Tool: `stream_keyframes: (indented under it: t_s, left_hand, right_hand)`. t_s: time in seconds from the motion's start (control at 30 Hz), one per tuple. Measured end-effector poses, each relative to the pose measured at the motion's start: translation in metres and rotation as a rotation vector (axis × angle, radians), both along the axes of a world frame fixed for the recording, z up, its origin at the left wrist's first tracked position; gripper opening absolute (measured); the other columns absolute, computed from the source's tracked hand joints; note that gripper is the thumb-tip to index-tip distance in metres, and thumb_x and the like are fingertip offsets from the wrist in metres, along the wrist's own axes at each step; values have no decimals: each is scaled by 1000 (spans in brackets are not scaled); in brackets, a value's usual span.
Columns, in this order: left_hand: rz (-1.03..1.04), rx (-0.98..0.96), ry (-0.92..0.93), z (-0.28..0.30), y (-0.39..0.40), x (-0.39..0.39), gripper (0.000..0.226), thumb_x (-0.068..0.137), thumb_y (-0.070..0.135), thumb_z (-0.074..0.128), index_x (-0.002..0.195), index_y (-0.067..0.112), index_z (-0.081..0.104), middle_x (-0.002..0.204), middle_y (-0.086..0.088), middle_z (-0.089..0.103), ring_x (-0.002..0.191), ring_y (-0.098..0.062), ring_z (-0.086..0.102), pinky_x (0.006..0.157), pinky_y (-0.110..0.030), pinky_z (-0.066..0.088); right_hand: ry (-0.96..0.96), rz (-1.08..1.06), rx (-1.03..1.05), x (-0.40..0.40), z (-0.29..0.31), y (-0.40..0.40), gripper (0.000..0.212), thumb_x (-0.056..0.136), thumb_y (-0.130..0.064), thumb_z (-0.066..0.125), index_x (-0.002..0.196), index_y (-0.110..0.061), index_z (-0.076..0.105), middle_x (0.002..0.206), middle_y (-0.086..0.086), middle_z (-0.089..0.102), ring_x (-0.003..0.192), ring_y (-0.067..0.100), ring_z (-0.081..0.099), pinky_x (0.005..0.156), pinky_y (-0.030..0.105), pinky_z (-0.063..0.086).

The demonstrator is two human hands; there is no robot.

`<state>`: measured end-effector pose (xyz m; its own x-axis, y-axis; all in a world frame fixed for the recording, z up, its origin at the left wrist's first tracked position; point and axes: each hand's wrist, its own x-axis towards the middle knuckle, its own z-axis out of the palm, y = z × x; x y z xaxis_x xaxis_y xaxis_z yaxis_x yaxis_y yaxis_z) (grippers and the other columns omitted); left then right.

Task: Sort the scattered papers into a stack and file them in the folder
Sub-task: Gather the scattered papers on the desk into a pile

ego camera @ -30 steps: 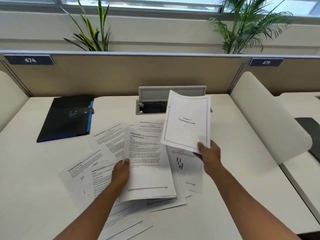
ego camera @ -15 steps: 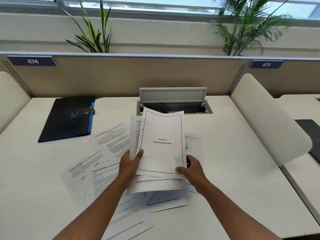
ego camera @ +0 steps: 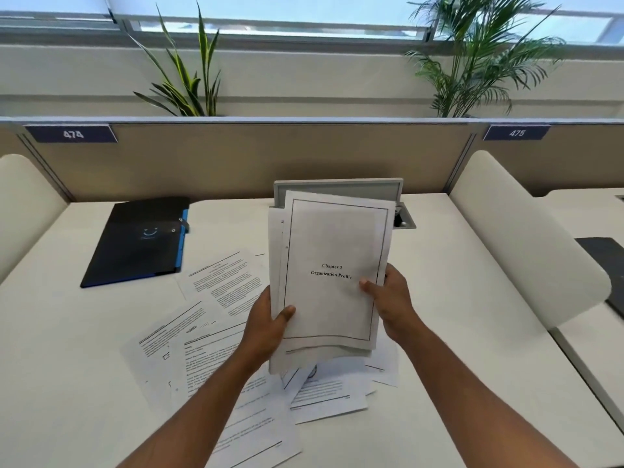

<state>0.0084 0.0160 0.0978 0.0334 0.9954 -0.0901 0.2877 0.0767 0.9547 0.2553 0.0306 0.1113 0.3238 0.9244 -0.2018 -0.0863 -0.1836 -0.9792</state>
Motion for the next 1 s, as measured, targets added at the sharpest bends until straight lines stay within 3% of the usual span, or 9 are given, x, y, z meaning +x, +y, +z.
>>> stream_keyframes:
  t_s: [0.13,0.27,0.43,0.5,0.6,0.67,0.8,0.93,1.0]
  left_hand:
    - [91,159,42,22,-1,7,45,98,16,57,138,26,38,122,10,53,108,-10,56,84,-22,51]
    - [97,237,-74,31,-4,11,35,100,21,54,124,37,33,115,12,51,103,-11,58,67,-21,58]
    - [141,193,-185,25,-5,8,37,101,4,46,124,29,31,122,6,52,109,-9,59,71,-17,56]
    - [86,177,-178,22,-8,9,39,101,2,43,124,31,30,122,8,50,110,-6,58,73,-19,57]
    - [58,172,-199,22,-9,12,35,103,9,44,123,34,31,122,9,51,110,-4,58,76,-22,58]
    - [92,182,-239,23,-7,12,30,104,16,45,119,40,35,122,11,52,107,3,59,74,-17,56]
    - [61,150,-190,23,-7,17,19,105,23,42,113,40,41,114,7,57,106,-13,62,72,-23,58]
    - [82,199,-194,32,-6,22,35,105,23,43,109,57,40,108,29,56,103,3,59,71,-20,58]
    - [67,200,-165,28,-5,23,28,104,25,44,113,51,39,114,18,55,105,-3,60,74,-25,60]
  right_hand:
    - [-11,-28,146,-9,11,-12,40,88,3,73,117,-21,60,113,3,74,101,22,73,86,37,63]
    - [-73,13,189,-18,9,-27,49,88,-7,78,128,-20,53,115,1,69,102,17,70,78,31,64]
    - [-115,42,134,-28,-2,-31,48,89,-10,78,126,-28,54,120,-2,68,110,17,66,86,33,59]
    - [-97,46,138,-30,-3,-30,49,86,-9,80,120,-34,55,117,-3,68,107,15,67,83,32,60]
    - [-68,74,151,-30,-1,-29,49,76,-19,85,117,-31,60,112,-2,72,100,14,70,75,27,62]
    - [-40,45,154,-28,-1,-26,48,78,-18,84,121,-19,64,113,3,74,101,20,72,79,33,63]
    - [-110,78,136,-32,-3,-24,26,90,-18,78,113,-24,67,108,5,74,101,29,71,82,43,64]
    - [-101,-7,167,-35,3,-19,29,90,-24,79,110,-38,63,107,-5,73,95,17,72,75,31,64]
    - [-89,-23,158,-33,1,-19,29,88,-27,80,109,-40,64,104,-10,74,93,14,72,73,28,64]
